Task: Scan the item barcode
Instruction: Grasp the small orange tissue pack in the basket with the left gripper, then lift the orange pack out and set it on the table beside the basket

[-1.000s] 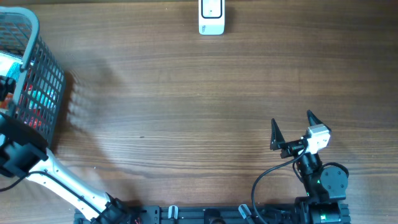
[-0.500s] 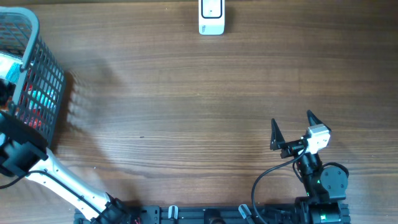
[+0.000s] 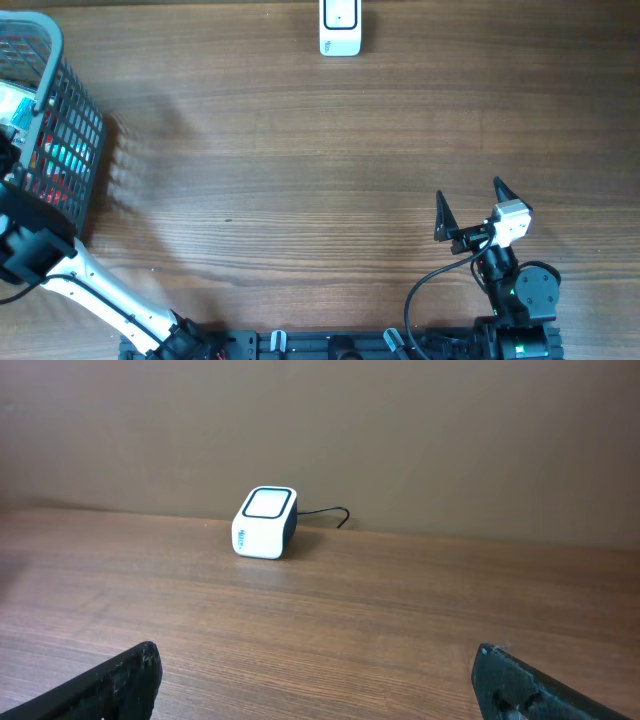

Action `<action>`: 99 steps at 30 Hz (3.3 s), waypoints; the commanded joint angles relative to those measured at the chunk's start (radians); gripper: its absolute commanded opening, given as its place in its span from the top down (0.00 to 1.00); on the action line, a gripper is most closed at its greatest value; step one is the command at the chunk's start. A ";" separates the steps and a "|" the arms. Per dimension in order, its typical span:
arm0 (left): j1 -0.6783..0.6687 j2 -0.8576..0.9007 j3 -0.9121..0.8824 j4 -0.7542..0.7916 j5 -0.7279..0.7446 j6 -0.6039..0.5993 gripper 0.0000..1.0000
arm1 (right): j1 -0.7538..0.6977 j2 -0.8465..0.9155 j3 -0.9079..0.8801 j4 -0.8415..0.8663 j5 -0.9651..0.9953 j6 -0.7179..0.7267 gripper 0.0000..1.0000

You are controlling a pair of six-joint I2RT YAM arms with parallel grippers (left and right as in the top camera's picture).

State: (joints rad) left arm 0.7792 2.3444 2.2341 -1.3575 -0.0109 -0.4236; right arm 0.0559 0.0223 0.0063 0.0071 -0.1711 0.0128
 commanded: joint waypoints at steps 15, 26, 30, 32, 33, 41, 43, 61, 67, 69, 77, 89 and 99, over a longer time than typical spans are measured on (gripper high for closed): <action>0.003 -0.374 -0.009 0.003 0.291 0.000 0.96 | -0.004 0.001 -0.001 0.003 0.011 -0.012 0.00; -0.066 -0.479 -0.009 -0.084 0.579 0.006 0.96 | -0.004 0.001 -0.001 0.003 0.011 -0.012 0.00; -0.125 -0.514 -0.009 -0.053 0.578 0.058 0.96 | -0.004 0.001 -0.001 0.003 0.011 -0.012 0.00; -0.135 -0.534 -0.009 -0.030 0.578 0.057 0.96 | -0.004 0.001 -0.001 0.003 0.011 -0.012 0.00; -0.136 -0.544 -0.009 -0.022 0.578 0.057 0.96 | -0.004 0.001 -0.001 0.003 0.011 -0.012 0.00; -0.203 -0.611 -0.009 -0.156 0.579 0.065 0.96 | -0.004 0.001 -0.001 0.003 0.011 -0.011 0.00; -0.257 -0.601 -0.009 -0.203 0.576 0.111 0.96 | -0.004 0.001 -0.001 0.003 0.011 -0.012 0.00; -0.806 -0.565 -0.261 -0.168 0.227 0.155 0.31 | -0.004 0.001 -0.001 0.003 0.011 -0.012 0.00; -0.799 -0.563 -0.267 -0.104 -0.101 0.094 0.00 | -0.004 0.001 -0.001 0.003 0.011 -0.012 0.00; -0.798 -0.563 -0.278 -0.083 -0.103 0.094 0.00 | -0.004 0.001 -0.001 0.003 0.011 -0.012 0.00; -0.789 -0.569 -0.284 -0.058 -0.207 0.037 0.00 | -0.004 0.001 -0.001 0.003 0.011 -0.012 0.00; -0.454 -0.714 -0.068 -0.030 -0.219 -0.128 0.00 | -0.004 0.001 -0.001 0.003 0.011 -0.012 0.00; -0.077 -0.610 -0.126 -0.040 -0.192 -0.248 0.00 | -0.004 0.001 -0.001 0.003 0.011 -0.012 0.00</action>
State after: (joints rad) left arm 0.6277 1.6516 2.1513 -1.3941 -0.2195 -0.5980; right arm 0.0559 0.0223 0.0063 0.0071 -0.1711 0.0128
